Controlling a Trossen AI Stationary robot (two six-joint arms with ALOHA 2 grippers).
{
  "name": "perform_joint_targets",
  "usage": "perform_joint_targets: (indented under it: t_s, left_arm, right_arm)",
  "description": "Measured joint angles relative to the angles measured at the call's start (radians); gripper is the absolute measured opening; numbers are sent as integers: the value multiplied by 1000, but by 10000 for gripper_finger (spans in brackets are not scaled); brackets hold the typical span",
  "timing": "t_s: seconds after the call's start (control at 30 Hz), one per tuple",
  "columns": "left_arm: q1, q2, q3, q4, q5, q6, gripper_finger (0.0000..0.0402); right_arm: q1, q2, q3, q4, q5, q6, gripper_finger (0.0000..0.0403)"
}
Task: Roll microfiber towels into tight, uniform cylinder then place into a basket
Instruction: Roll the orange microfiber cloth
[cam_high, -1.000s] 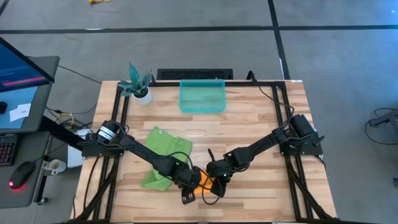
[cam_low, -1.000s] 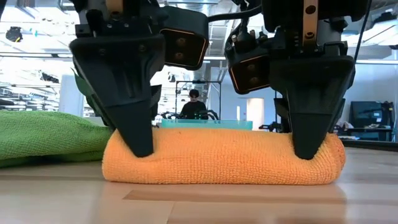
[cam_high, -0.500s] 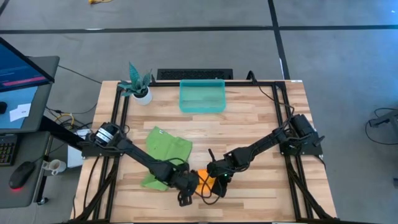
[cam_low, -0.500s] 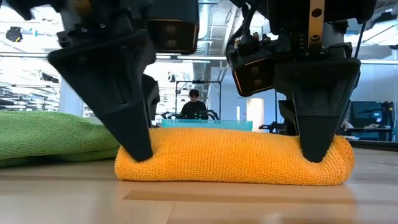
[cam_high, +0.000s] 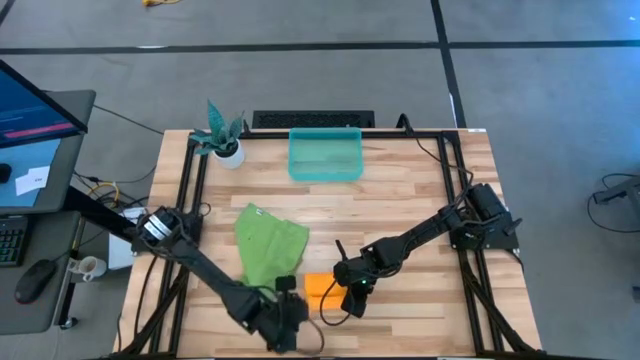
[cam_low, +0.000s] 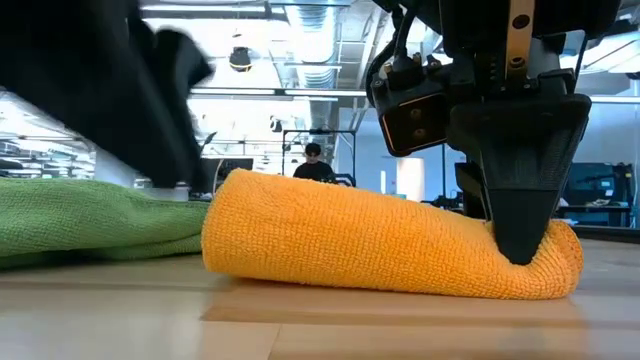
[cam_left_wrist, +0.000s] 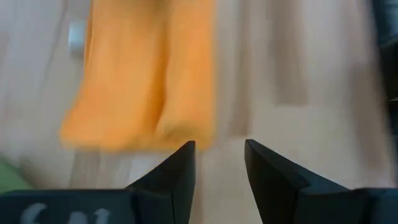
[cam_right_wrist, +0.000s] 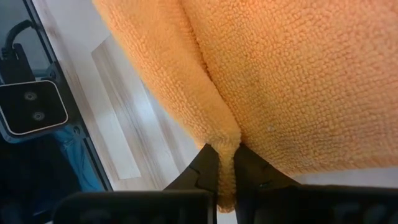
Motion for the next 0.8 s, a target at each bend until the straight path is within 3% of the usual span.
perform_joint_targets:
  t_s: [0.1,0.27,0.57,0.8]
  left_arm:
    - [-25,-1,18,60,-43,114,129]
    - [-11,4,12,217,-6,259,129]
    - [75,46,11,204,118,277,129]
    - [87,56,10,165,50,269,129]
  right_arm:
    - [0,0,0,1,1,0,38]
    - [0,0,0,2,8,0,38]
    - [2,1,2,-3,18,0,38]
    - [9,1,2,-4,21,-16,38]
